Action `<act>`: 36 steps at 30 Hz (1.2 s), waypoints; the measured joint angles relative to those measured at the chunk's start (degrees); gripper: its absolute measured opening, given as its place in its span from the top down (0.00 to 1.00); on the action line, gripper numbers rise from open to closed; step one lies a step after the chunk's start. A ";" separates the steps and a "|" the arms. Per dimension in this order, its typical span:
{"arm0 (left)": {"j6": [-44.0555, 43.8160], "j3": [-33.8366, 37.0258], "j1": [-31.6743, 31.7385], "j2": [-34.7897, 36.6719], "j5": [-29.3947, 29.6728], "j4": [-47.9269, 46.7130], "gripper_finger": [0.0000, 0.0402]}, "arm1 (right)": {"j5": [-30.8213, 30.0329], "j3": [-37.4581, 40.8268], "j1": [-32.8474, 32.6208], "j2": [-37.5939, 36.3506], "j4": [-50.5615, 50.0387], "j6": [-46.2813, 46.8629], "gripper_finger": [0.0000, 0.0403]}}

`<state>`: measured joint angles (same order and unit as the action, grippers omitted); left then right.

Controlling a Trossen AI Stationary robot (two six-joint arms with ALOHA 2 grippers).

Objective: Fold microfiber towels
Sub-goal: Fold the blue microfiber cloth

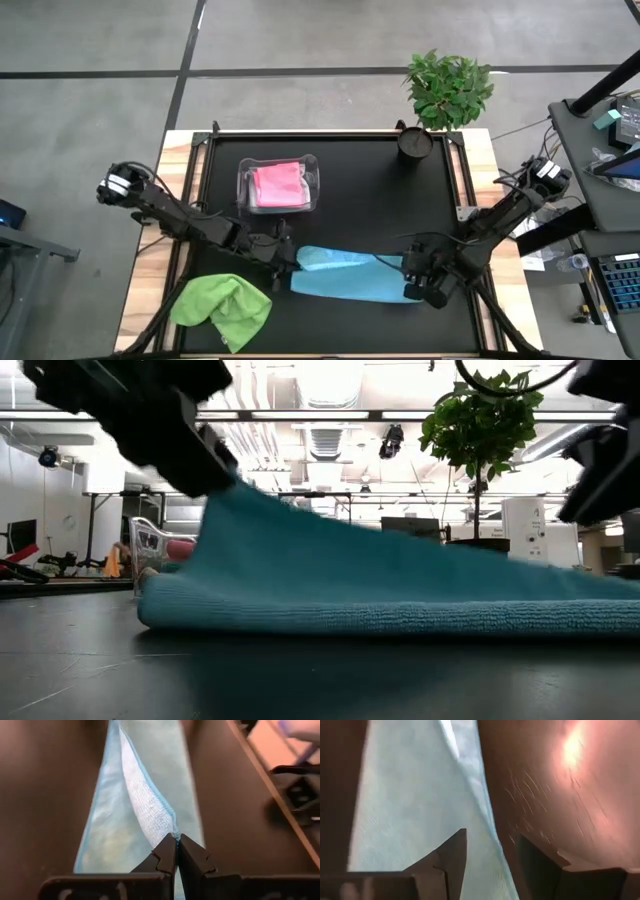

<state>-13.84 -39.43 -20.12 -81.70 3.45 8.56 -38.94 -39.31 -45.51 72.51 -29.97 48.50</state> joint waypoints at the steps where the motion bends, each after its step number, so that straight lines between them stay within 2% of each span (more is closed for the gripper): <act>1: 0.52 -0.09 -0.39 0.60 -0.04 0.07 1.00 | 0.17 0.00 0.67 0.00 1.89 -2.32 0.60; 9: 0.68 0.04 -2.14 4.26 -0.09 0.06 1.00 | 5.12 0.01 5.77 0.00 10.77 -14.98 0.55; 15: 0.70 0.04 -2.29 4.62 -0.05 0.02 1.00 | 6.90 1.20 8.28 0.00 11.74 -17.26 0.55; 19: 0.70 0.04 -2.34 4.66 -0.07 0.04 1.00 | 8.91 3.96 10.68 0.02 18.35 -20.99 0.56; 29: 0.47 0.04 -2.83 4.71 -0.18 0.09 1.00 | 22.39 10.36 20.39 0.02 37.77 -32.29 0.55; 36: -0.49 0.06 -2.88 5.30 -0.23 0.40 1.00 | 29.80 10.88 24.97 0.02 42.00 -37.08 0.57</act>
<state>-14.33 -39.38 -23.00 -76.40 3.22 8.95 -9.13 -28.42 -20.54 72.53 12.02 11.42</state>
